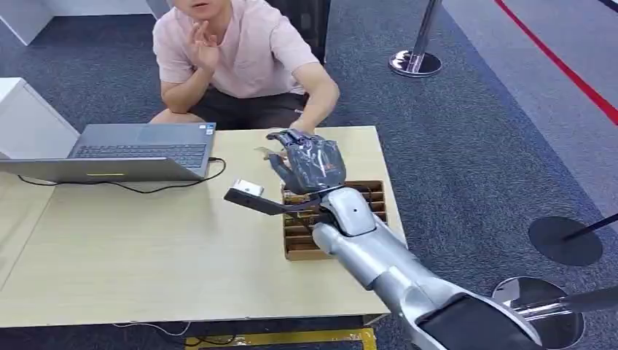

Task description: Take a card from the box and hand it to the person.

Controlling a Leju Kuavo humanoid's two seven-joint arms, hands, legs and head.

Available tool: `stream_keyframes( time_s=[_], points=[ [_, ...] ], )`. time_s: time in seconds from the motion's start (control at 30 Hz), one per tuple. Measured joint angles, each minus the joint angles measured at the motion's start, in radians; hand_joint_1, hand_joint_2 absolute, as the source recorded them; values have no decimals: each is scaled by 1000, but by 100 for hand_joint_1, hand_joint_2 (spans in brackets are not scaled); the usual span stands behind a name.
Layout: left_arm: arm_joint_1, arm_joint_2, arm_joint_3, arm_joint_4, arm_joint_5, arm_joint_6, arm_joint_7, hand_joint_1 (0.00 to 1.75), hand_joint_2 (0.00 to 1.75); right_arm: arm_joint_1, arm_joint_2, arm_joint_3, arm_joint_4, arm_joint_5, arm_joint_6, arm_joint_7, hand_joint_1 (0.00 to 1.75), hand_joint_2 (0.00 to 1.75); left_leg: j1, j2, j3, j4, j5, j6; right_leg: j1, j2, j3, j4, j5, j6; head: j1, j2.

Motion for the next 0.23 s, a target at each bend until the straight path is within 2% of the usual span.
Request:
stream_keyframes(
  time_s=[0.23],
  points=[
    [1, 0, 0, 0, 8, 13, 2, 0, 0, -19, 19, -25, 49, -10, 0, -18, 0, 175, 0, 0, 0, 0, 0, 0, 0, 0, 0, 0, 0, 0, 0, 0]
  ],
)
